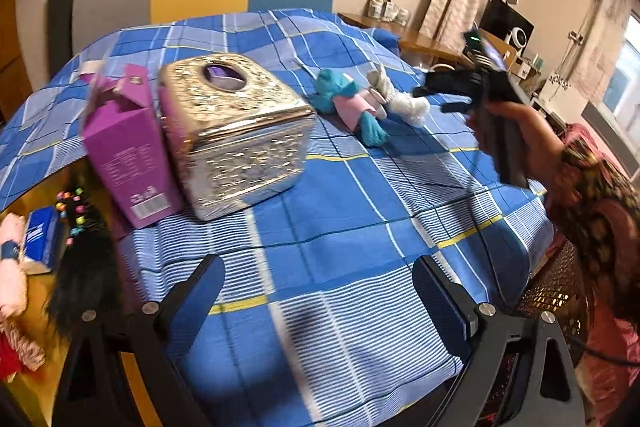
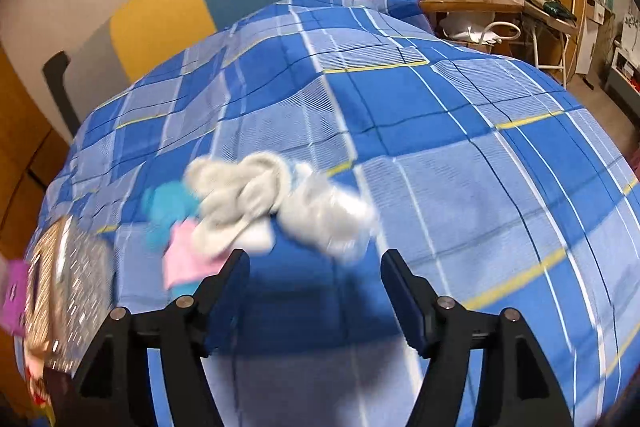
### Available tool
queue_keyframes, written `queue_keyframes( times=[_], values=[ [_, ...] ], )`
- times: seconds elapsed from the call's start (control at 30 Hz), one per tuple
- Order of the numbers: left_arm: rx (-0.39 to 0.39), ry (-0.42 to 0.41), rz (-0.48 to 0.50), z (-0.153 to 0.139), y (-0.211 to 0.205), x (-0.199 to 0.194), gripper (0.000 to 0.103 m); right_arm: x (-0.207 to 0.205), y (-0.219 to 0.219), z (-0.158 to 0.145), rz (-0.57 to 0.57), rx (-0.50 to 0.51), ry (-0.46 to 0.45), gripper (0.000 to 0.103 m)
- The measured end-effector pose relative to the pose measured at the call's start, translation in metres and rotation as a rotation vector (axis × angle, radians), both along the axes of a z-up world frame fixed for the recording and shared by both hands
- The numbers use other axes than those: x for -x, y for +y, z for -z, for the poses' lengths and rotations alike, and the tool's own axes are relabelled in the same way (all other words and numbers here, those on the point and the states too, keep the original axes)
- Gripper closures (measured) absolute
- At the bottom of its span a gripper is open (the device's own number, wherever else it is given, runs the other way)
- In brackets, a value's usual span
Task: Organize soft objects
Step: 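Return the right gripper to the pile and grasp the clear plastic bag, then grasp the teal-and-pink plush with the left gripper while the right holds the bag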
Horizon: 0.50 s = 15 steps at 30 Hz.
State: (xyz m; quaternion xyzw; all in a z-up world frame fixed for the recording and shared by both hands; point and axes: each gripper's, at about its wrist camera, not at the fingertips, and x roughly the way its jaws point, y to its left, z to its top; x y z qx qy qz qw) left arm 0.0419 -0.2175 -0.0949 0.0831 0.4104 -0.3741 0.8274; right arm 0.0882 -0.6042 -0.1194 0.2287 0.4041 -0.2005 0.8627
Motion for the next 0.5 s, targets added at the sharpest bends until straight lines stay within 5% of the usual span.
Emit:
queue_keyframes(
  times=[0.3,0.5],
  values=[
    [-0.027,0.016,0.011,0.005,-0.03,-0.012,0.008,-0.052,-0.022,0.038,-0.04,0.04,0.092,0.034],
    [-0.019,0.033,0.037,0.005,-0.054,-0.014,0.008,-0.044,-0.018,0.049,-0.064,0.035,0.077,0.052]
  ],
)
